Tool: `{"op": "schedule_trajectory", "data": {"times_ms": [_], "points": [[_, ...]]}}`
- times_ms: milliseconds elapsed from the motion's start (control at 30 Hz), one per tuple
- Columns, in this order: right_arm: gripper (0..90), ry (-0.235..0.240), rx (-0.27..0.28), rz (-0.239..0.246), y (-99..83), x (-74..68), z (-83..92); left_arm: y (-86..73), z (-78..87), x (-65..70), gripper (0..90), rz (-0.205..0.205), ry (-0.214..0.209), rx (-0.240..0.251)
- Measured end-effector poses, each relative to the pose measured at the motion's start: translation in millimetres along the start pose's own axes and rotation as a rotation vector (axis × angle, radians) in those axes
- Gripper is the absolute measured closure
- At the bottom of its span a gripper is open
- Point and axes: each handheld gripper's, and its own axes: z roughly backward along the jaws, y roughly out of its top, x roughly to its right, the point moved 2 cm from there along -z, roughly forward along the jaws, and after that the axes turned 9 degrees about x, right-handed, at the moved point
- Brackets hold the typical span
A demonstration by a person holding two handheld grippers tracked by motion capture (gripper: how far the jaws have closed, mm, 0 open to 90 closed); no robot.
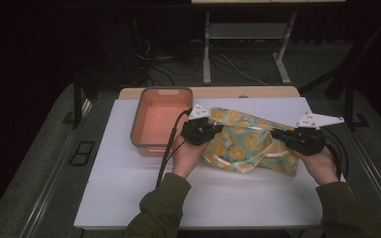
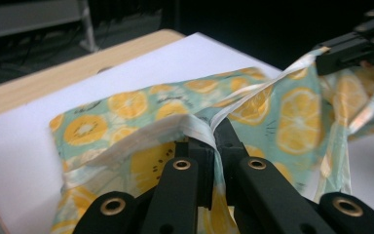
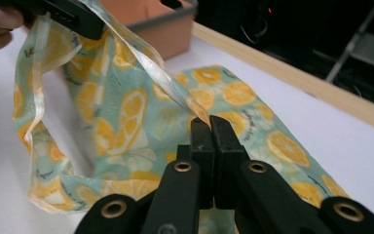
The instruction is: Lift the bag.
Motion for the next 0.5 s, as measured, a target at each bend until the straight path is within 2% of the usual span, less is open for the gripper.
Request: {"op": "schedule_trajectory", "data": {"times_ms": [133, 267, 400, 467, 500], "points": [[88.9, -0.031, -0.036, -0.033, -8.3, 13.8, -18.3, -2.7, -17.7, -7.6, 88.4, 0.007, 0.047, -0.055], [88.8, -0.036, -0.069, -0.083, -20.2, 23.7, -33.2, -6.5, -23.8, -12.4, 86.8, 0.028, 0.050, -0.087], [87.7, -0.016, -0.073, -0.112, -23.8, 24.4, -32.0, -7.6, -16.8, -11.9, 74.7, 0.014, 0.057, -0.098], [83.4, 0.002, -0.059, -0.126, -22.3, 23.2, -27.2, -7.1, -8.7, -9.3, 64.9, 0.005, 0.062, -0.083], [80.5, 0.010, -0.054, -0.135, -21.4, 22.3, -24.8, -6.7, -4.1, -7.4, 60.9, -0.001, 0.052, -0.079]]}}
